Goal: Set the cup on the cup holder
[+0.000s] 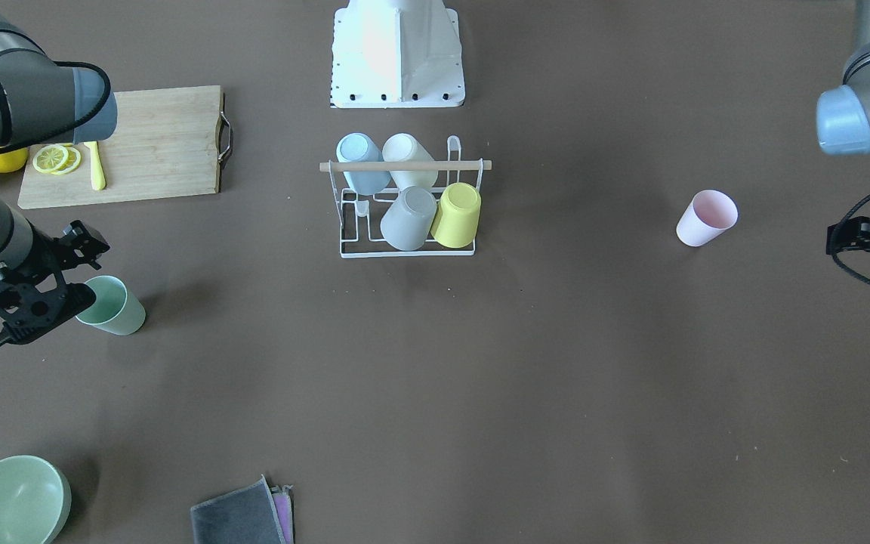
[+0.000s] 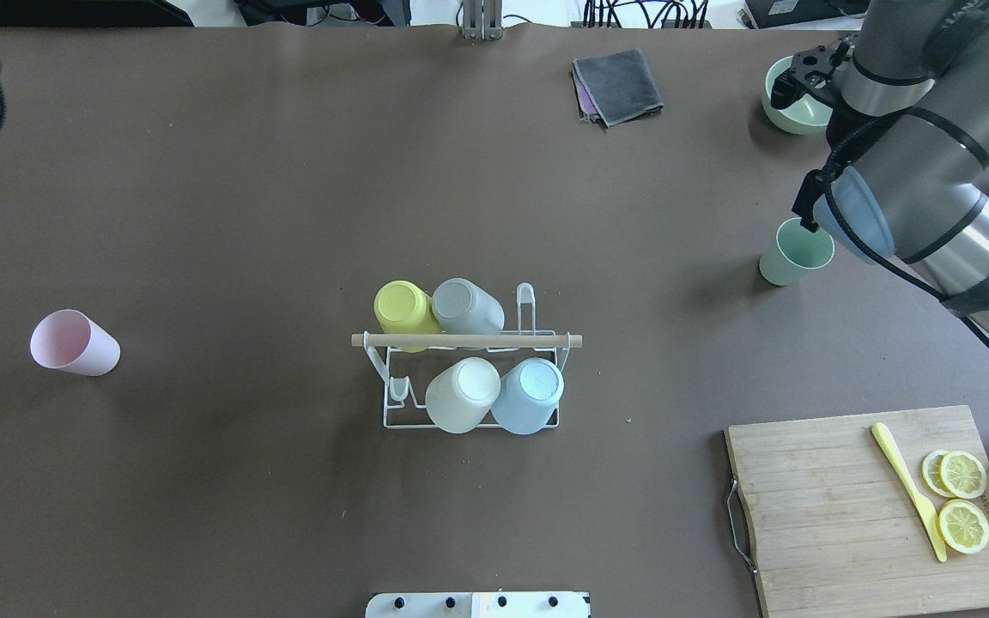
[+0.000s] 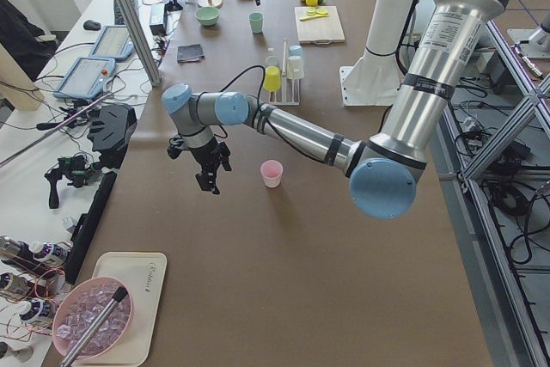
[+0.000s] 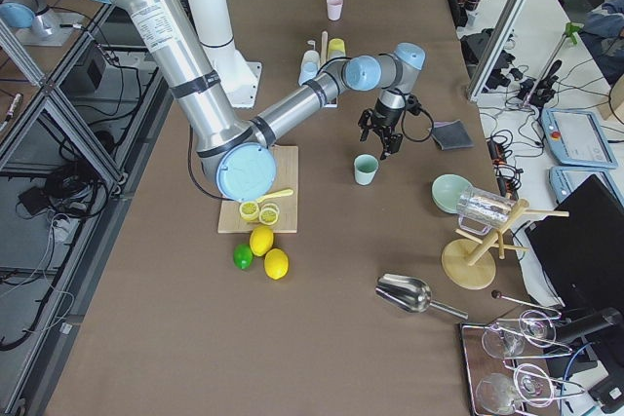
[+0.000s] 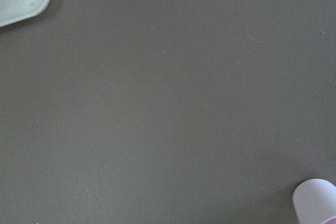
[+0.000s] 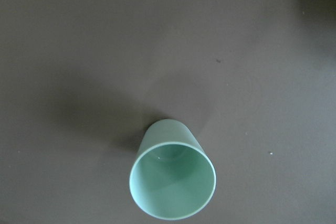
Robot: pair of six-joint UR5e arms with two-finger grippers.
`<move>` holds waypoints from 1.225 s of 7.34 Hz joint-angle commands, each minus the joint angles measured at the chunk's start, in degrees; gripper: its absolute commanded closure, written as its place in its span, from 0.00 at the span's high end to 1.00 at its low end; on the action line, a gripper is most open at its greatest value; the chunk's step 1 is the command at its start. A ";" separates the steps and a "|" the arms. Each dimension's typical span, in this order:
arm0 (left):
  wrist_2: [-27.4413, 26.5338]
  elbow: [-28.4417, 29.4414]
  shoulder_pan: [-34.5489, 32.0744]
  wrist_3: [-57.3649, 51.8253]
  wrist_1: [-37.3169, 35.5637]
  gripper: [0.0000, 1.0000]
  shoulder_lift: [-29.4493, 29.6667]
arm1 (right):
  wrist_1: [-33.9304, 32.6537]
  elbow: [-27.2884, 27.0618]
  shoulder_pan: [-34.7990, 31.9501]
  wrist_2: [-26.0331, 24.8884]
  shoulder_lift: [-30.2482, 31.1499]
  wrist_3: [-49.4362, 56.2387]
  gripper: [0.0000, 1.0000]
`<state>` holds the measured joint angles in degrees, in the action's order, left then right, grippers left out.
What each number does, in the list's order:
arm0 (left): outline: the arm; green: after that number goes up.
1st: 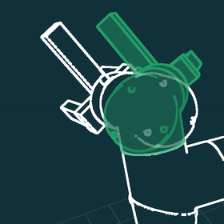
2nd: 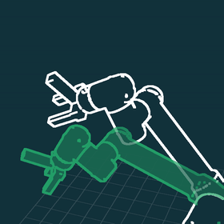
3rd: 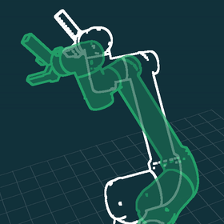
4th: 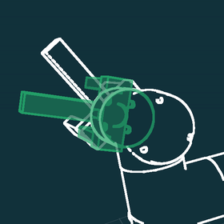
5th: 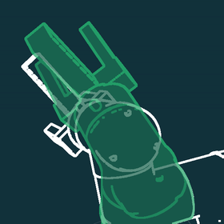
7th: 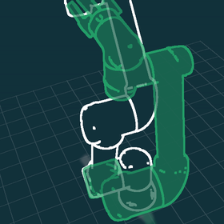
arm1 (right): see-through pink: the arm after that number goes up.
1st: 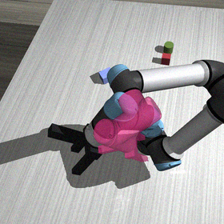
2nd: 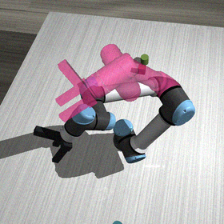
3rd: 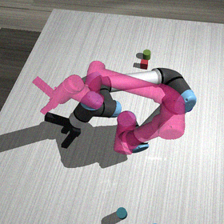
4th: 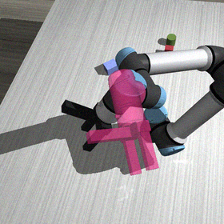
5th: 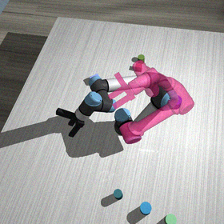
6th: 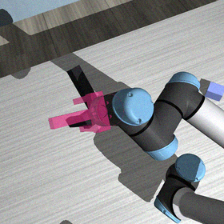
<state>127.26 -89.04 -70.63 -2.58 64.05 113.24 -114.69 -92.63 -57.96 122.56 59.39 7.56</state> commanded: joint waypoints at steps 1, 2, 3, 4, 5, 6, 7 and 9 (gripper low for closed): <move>-1.13 5.00 4.43 -0.06 -1.90 0.98 6.19 | -0.19 8.13 2.66 -1.87 -6.98 0.09 1.00; -1.13 5.10 6.10 0.12 -2.69 0.98 7.33 | -2.01 10.25 3.89 -2.58 -8.92 0.09 1.00; -1.13 5.19 9.16 0.82 -3.74 0.98 7.78 | -5.60 13.67 4.52 -2.85 -12.51 0.09 1.00; -1.05 5.88 10.67 0.82 -3.84 0.98 7.78 | -6.85 16.83 4.87 -3.12 -14.46 0.17 1.00; -0.96 6.24 11.47 0.82 -3.84 0.98 7.78 | -7.82 19.30 6.09 -3.12 -15.09 0.18 1.00; -0.87 6.24 13.04 0.91 -3.93 0.98 7.70 | -8.62 21.94 7.32 -4.16 -15.88 0.96 1.00; -0.69 7.81 13.84 0.82 -3.93 0.98 7.70 | -10.54 23.70 9.33 -8.18 -16.93 2.88 1.00; -0.69 10.36 16.21 0.04 -3.84 0.98 7.87 | -11.00 25.82 10.59 -14.71 -17.29 12.26 1.00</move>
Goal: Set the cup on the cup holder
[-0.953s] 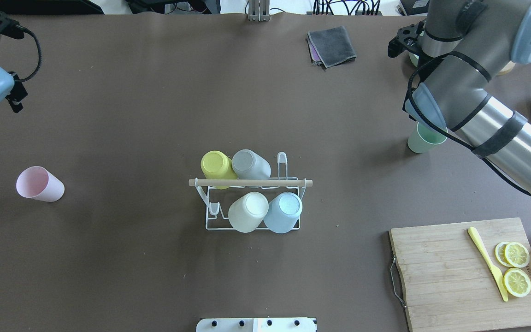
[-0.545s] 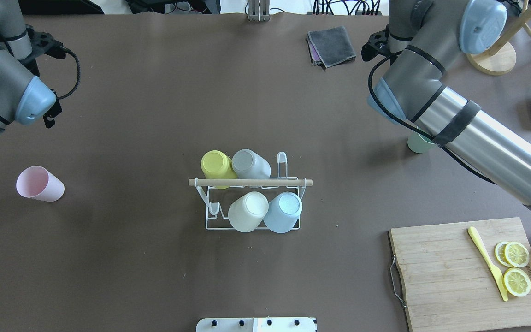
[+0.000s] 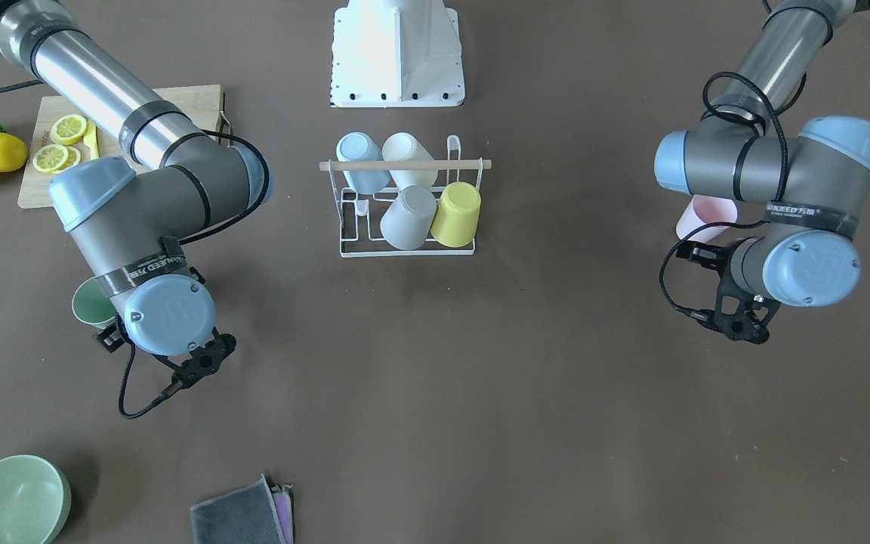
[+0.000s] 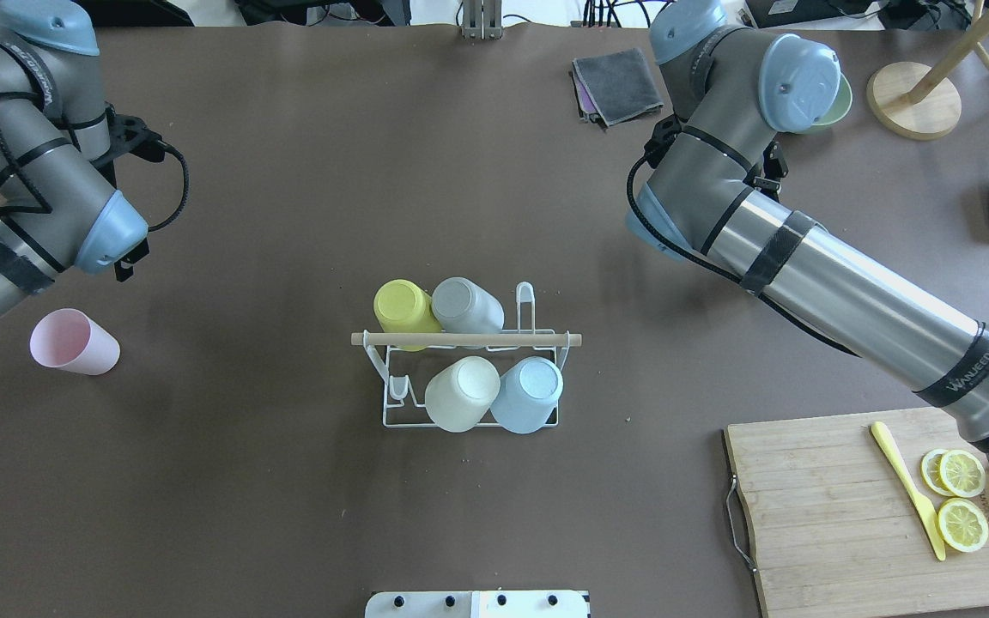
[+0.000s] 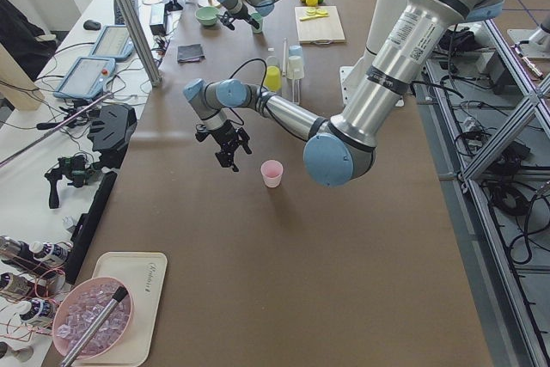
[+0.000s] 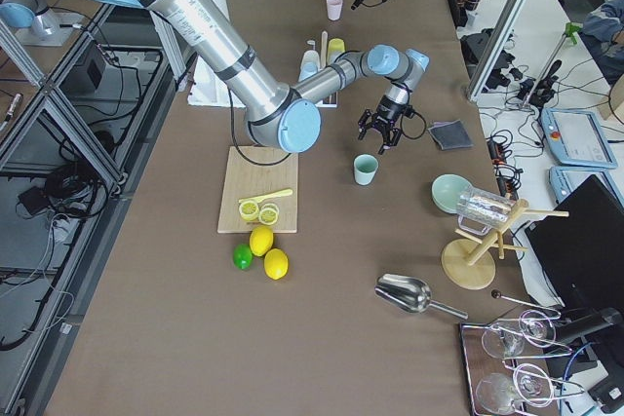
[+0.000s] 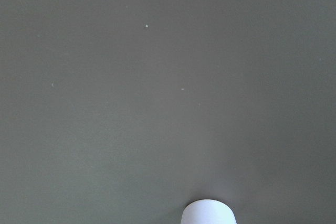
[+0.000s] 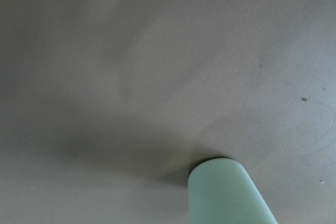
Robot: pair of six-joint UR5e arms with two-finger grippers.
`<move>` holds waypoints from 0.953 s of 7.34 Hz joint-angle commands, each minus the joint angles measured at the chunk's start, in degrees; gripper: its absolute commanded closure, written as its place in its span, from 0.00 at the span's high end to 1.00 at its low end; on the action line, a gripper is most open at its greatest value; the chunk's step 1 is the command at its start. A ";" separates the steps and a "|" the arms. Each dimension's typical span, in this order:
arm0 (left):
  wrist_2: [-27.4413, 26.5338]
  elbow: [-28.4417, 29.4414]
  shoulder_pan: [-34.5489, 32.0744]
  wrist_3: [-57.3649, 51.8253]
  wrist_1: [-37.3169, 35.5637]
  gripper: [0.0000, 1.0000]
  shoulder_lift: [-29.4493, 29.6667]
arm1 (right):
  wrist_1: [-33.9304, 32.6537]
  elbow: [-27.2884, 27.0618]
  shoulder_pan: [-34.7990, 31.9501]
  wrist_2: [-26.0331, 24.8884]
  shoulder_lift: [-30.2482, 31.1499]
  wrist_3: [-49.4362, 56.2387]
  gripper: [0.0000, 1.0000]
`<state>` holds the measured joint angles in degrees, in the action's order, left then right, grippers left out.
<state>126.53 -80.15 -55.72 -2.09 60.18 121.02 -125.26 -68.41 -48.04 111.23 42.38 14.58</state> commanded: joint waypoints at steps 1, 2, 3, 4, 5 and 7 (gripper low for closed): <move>0.03 2.01 1.75 -0.55 -0.15 0.98 0.00 | 0.97 3.52 0.49 -5.04 -0.36 8.85 1.00; 0.03 2.36 2.02 -0.72 -1.89 0.98 0.09 | 3.51 5.54 0.40 -5.14 -0.19 10.71 1.00; 0.03 3.41 2.46 -2.90 -3.82 0.98 0.61 | 4.40 7.04 0.40 -5.06 -0.27 11.78 1.00; 0.12 6.03 2.46 -3.45 -5.32 0.98 2.27 | 4.59 7.58 0.40 -4.79 -0.28 12.83 1.00; 1.86 7.97 2.63 -3.45 -6.03 0.98 2.81 | 4.59 7.85 0.40 -4.88 -0.28 13.97 1.00; 3.11 10.00 2.90 -3.63 -7.09 0.98 2.82 | 4.50 7.94 1.01 -5.05 0.07 15.20 1.00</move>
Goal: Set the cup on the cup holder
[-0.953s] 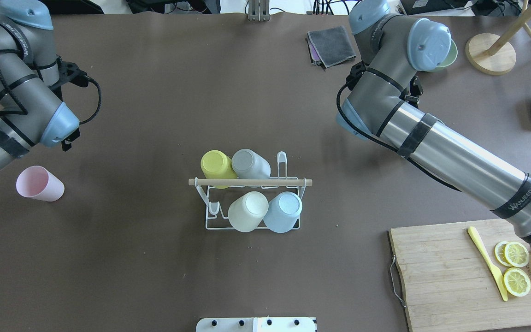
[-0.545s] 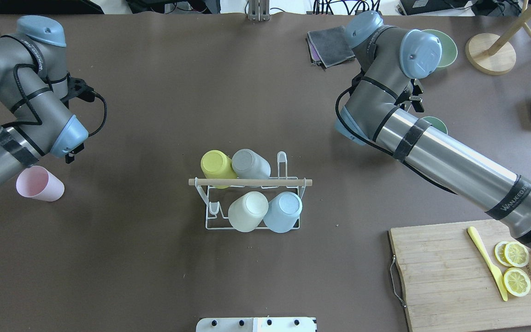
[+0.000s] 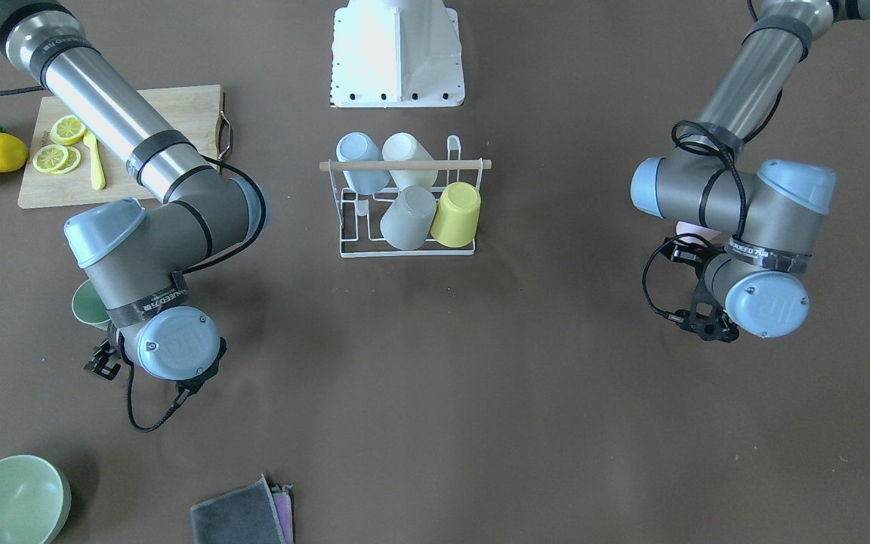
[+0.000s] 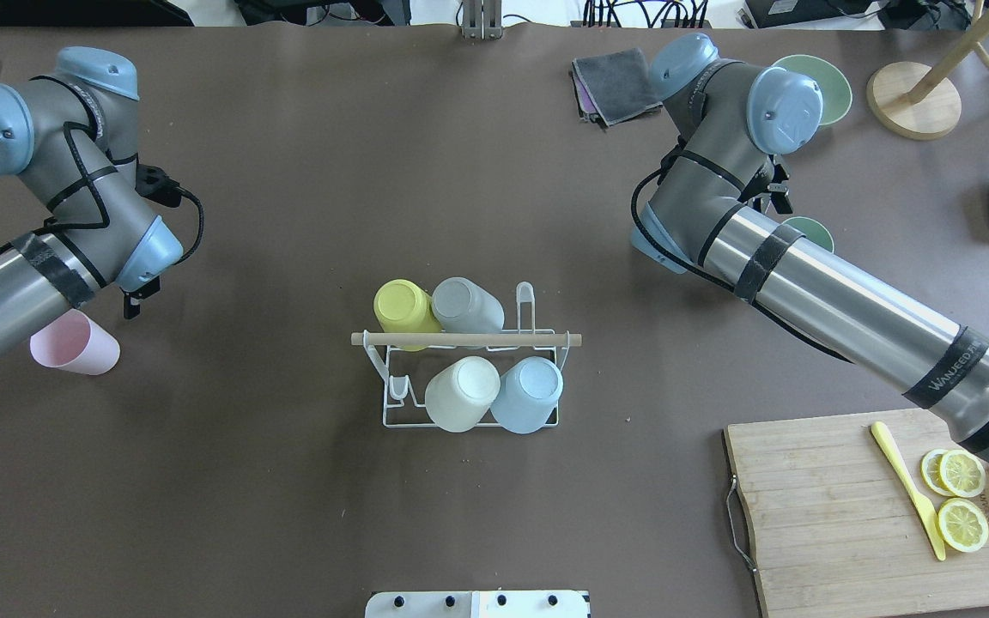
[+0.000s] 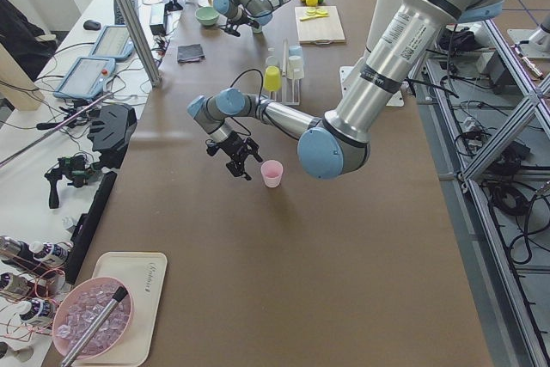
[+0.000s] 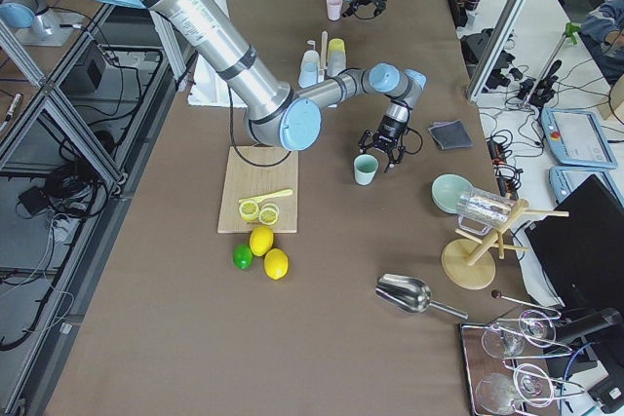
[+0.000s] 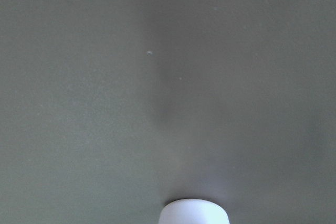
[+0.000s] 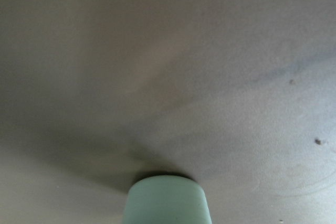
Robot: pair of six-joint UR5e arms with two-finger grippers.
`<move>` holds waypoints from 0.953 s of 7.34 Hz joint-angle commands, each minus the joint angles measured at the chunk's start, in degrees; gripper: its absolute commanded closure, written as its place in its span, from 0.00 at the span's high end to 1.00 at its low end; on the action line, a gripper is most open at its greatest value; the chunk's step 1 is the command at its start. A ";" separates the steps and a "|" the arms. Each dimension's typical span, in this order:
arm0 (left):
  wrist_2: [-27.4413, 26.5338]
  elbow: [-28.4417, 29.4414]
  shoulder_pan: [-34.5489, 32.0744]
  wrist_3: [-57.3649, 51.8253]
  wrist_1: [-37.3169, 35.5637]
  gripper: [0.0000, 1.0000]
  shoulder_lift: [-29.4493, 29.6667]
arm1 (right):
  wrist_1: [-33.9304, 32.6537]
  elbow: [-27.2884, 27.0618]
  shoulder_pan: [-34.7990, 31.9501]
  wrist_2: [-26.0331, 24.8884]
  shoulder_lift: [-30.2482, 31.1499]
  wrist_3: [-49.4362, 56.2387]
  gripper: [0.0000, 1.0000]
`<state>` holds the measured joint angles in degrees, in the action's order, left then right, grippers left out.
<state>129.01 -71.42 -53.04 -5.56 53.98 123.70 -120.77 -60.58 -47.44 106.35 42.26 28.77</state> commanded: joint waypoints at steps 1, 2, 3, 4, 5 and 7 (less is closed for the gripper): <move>0.63 1.71 0.48 -1.37 -1.76 0.98 0.14 | -0.17 0.11 0.59 -0.17 0.36 1.11 1.00; 0.72 2.33 0.49 -2.60 -3.16 0.98 0.14 | -0.34 0.11 0.77 -0.09 0.36 1.11 1.00; 0.72 2.51 0.49 -2.61 -3.70 0.98 0.14 | -0.34 0.11 0.95 0.17 0.45 1.11 1.00; 0.72 3.03 0.57 -2.70 -4.05 0.98 0.14 | -0.60 0.03 1.56 -0.08 0.45 1.11 1.00; 1.59 3.56 0.57 -2.70 -4.32 0.98 0.14 | -0.96 -0.06 2.00 -0.26 0.54 1.11 1.00; 2.12 4.35 0.49 -3.13 -4.32 0.98 -0.12 | -2.97 -0.50 3.05 -3.32 0.45 1.20 1.00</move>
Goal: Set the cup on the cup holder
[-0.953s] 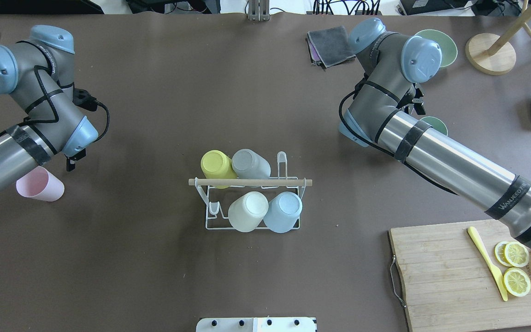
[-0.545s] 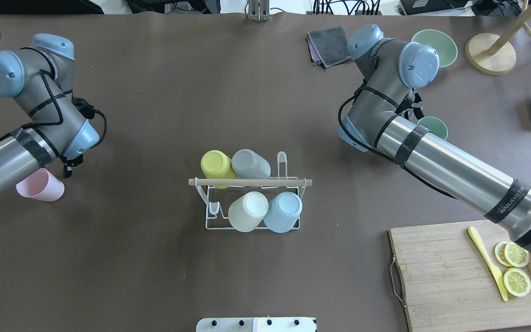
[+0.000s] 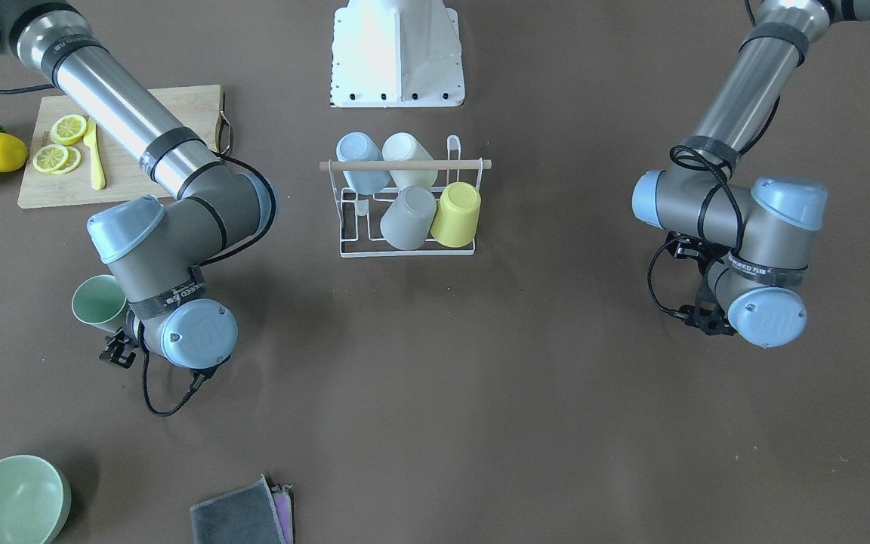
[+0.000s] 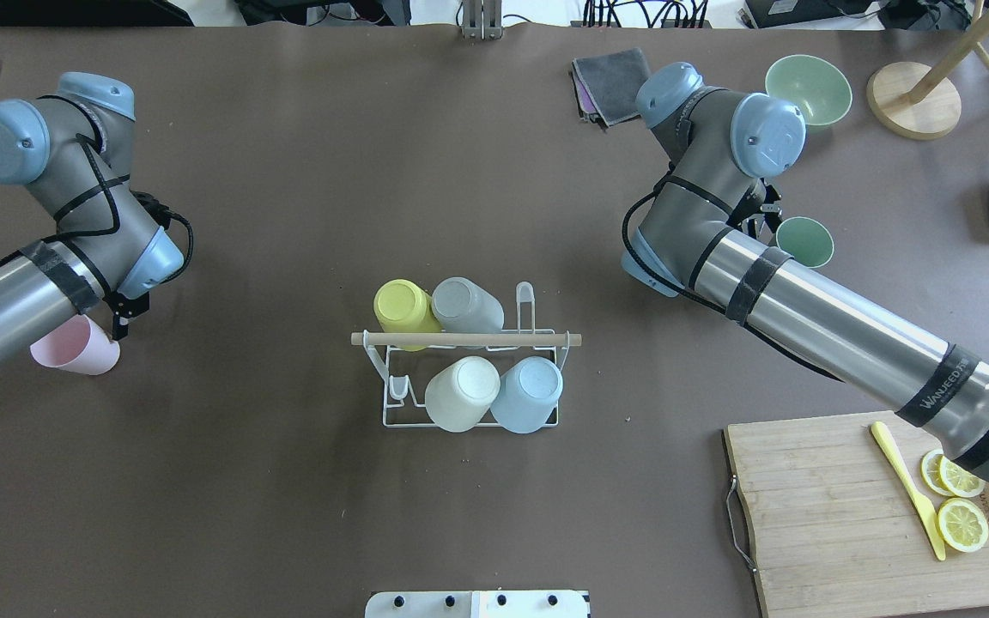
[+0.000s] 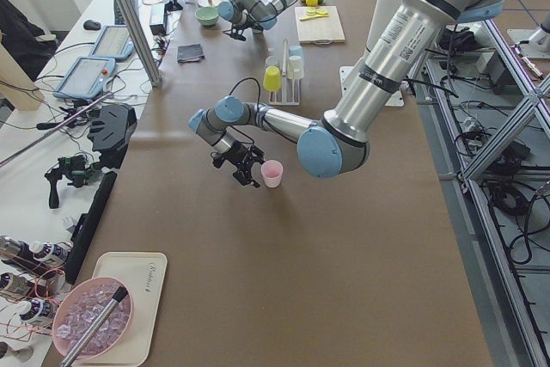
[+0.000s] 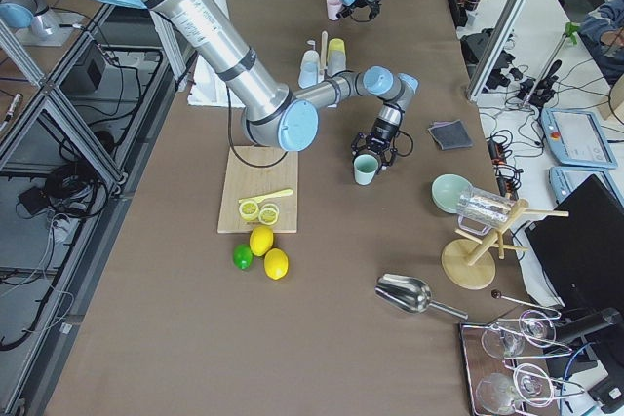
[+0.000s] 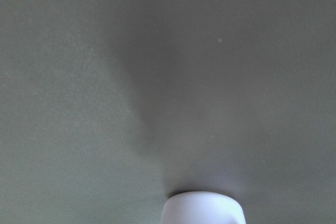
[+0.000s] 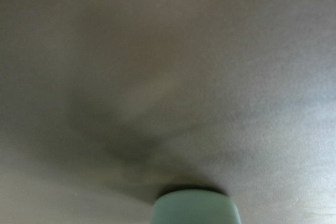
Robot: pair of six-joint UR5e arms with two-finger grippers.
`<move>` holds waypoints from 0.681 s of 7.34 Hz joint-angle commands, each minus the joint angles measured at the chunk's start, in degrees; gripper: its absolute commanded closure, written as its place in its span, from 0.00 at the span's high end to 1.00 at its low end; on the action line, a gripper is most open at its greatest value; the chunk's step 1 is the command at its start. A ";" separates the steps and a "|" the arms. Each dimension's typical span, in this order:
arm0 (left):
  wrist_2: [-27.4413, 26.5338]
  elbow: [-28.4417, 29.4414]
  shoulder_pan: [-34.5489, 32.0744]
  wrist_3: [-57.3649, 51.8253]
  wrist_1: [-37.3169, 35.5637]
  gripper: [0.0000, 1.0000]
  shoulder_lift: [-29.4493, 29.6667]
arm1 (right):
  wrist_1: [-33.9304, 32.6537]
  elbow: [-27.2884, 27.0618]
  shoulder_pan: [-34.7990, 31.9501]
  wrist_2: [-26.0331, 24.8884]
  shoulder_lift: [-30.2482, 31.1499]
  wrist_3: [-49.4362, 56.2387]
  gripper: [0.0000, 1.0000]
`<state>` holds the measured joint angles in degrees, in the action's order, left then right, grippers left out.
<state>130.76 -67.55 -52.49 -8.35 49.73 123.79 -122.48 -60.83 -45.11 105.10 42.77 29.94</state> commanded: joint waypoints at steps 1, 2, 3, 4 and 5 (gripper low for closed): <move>1.50 0.83 0.02 -0.35 -0.07 0.98 -0.30 | -1.27 -0.34 0.82 -3.14 0.03 0.03 1.00; 1.69 1.36 0.02 -0.35 0.02 0.98 -0.21 | -1.35 -0.34 1.77 -5.67 0.04 0.03 1.00; 2.47 1.97 0.11 -0.35 0.02 0.98 -0.12 | -1.62 -0.34 2.13 -6.31 0.04 0.03 1.00; 2.65 2.24 0.63 -0.35 0.02 0.97 -0.12 | -1.71 -0.34 2.31 -6.40 0.12 0.03 1.00; 2.74 2.33 0.90 -0.35 -0.07 0.97 -0.12 | -1.62 -0.34 2.75 -6.49 0.47 0.03 1.00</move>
<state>133.25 -65.49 -51.99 -8.70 49.73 123.64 -124.09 -61.17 -42.87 98.95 42.94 29.97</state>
